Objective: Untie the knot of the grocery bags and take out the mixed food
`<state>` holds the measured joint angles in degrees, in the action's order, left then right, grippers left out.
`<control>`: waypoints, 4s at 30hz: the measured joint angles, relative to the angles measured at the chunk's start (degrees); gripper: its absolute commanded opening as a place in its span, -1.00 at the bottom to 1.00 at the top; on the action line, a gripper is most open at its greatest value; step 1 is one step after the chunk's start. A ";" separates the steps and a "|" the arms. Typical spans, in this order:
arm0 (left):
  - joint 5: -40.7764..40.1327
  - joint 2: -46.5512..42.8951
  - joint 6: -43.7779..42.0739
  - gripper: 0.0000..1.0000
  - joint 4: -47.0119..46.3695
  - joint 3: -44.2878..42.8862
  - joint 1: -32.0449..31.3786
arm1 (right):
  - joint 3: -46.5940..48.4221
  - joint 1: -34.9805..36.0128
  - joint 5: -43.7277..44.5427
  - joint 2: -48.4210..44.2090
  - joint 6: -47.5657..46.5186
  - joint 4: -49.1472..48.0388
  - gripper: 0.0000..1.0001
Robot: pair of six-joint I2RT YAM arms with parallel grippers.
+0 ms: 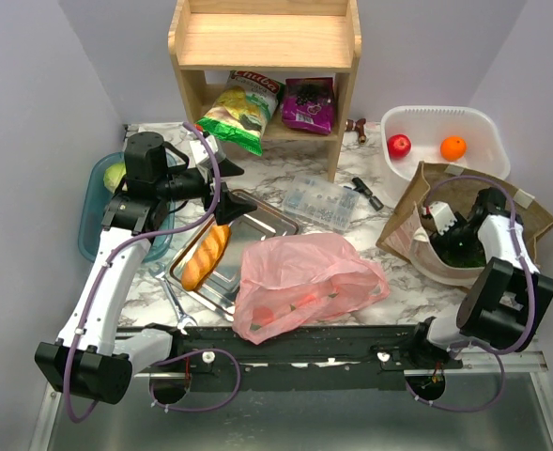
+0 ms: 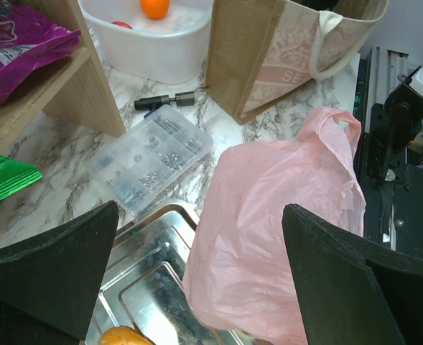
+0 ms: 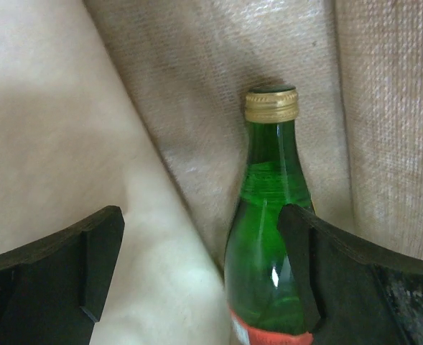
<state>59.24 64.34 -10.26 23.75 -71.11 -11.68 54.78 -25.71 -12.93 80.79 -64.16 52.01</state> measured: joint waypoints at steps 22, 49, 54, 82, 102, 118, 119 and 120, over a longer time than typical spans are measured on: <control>-0.04 2.93 -0.85 0.97 1.95 -0.68 0.00 | -7.02 0.26 0.92 4.42 -3.58 -19.98 -0.99; 0.00 4.26 -1.29 0.97 1.90 -1.64 -0.79 | 27.41 -3.50 -26.62 2.78 7.80 13.86 -0.99; 0.04 4.26 -1.20 0.97 0.04 -0.28 -0.79 | 33.68 -3.56 -29.20 5.49 11.37 16.04 -0.99; 1.03 9.90 -6.40 0.97 -3.37 -4.15 -9.57 | 45.20 -3.65 -33.99 0.94 32.87 11.17 -0.99; -0.94 9.81 -4.83 0.97 -5.16 -4.22 -10.32 | 65.51 -1.01 -42.53 7.08 48.98 4.44 -0.99; -2.27 8.70 -5.40 0.97 -4.31 -4.20 -10.58 | 69.09 25.09 -35.32 11.91 54.62 -0.17 -0.99; -2.29 8.50 -5.44 0.97 -4.28 -4.20 -10.56 | 69.88 27.32 -34.64 12.31 54.93 -0.24 -0.99; -2.29 8.37 -5.49 0.97 -4.26 -4.20 -10.56 | 70.88 29.73 -34.21 12.85 55.32 -0.42 -0.99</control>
<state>56.95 72.71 -15.75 19.49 -75.31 -22.24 125.67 4.01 -47.13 93.65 -8.84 51.59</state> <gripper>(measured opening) 0.984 0.377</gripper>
